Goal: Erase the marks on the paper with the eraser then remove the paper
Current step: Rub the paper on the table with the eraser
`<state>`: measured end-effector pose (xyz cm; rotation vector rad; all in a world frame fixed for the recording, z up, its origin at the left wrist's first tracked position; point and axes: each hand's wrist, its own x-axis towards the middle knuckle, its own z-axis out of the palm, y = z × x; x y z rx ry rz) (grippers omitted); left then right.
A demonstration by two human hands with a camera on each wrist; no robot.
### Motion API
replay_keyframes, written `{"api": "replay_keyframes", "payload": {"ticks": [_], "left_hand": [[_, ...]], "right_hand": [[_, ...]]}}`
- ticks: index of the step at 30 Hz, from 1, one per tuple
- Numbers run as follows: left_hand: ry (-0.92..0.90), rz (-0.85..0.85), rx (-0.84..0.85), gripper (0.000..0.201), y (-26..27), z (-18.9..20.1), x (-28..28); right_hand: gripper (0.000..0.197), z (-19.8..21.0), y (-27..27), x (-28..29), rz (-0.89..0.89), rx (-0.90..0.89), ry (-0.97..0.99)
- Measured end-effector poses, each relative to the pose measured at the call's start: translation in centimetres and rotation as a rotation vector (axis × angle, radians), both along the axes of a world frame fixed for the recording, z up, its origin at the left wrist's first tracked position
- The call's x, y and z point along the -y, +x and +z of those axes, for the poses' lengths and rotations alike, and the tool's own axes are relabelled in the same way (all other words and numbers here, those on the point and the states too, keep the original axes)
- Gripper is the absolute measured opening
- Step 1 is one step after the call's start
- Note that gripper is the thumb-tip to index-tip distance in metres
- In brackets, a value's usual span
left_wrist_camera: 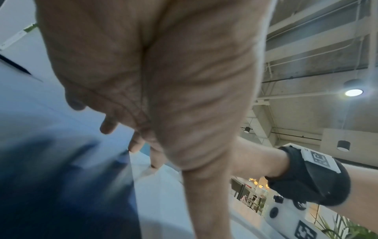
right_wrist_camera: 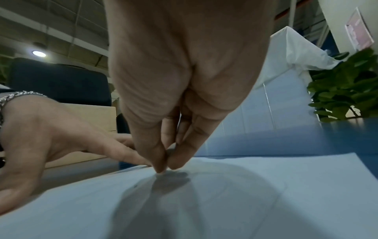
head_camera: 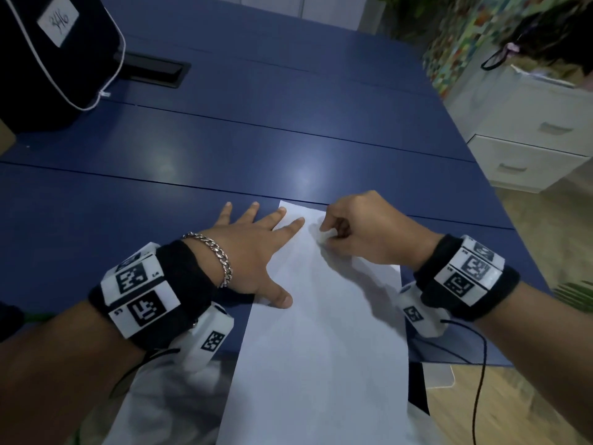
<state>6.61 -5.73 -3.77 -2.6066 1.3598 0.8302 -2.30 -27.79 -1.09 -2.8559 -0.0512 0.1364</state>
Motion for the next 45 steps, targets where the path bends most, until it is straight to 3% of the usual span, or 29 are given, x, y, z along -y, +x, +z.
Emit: {"api": "replay_keyframes", "payload": {"ticks": [4,12,18,23,28,34,39,45], "left_hand": [[-0.017,-0.020,0.081,0.135,-0.1,-0.2,0.5],[0.006,0.022,-0.021,0.143,0.1,-0.8,0.4],[0.003,0.024,-0.039,0.144,0.2,-1.1,0.3],[0.011,0.019,-0.043,0.144,0.2,-1.1,0.3],[0.003,0.015,-0.039,0.144,0.2,-1.2,0.2],[0.018,0.019,-0.038,0.143,0.1,-1.0,0.3],[0.018,0.020,-0.035,0.144,0.1,-1.0,0.3],[0.015,0.018,-0.024,0.142,0.2,-0.9,0.3]], "right_hand": [[0.009,0.1,0.3,0.1,-0.005,-0.045,0.001],[0.011,0.0,1.9,-1.0,0.090,0.009,-0.009],[0.011,-0.1,-0.3,-2.4,0.212,-0.159,0.052],[0.007,0.1,1.9,-0.4,0.072,-0.016,-0.032],[0.005,0.3,-0.4,-2.8,0.246,-0.155,0.000],[0.008,0.4,1.6,-0.8,0.109,-0.043,-0.054],[0.005,0.0,-1.0,-2.9,0.235,-0.113,-0.027],[0.006,1.8,-3.3,-0.9,0.086,-0.103,0.002]]}}
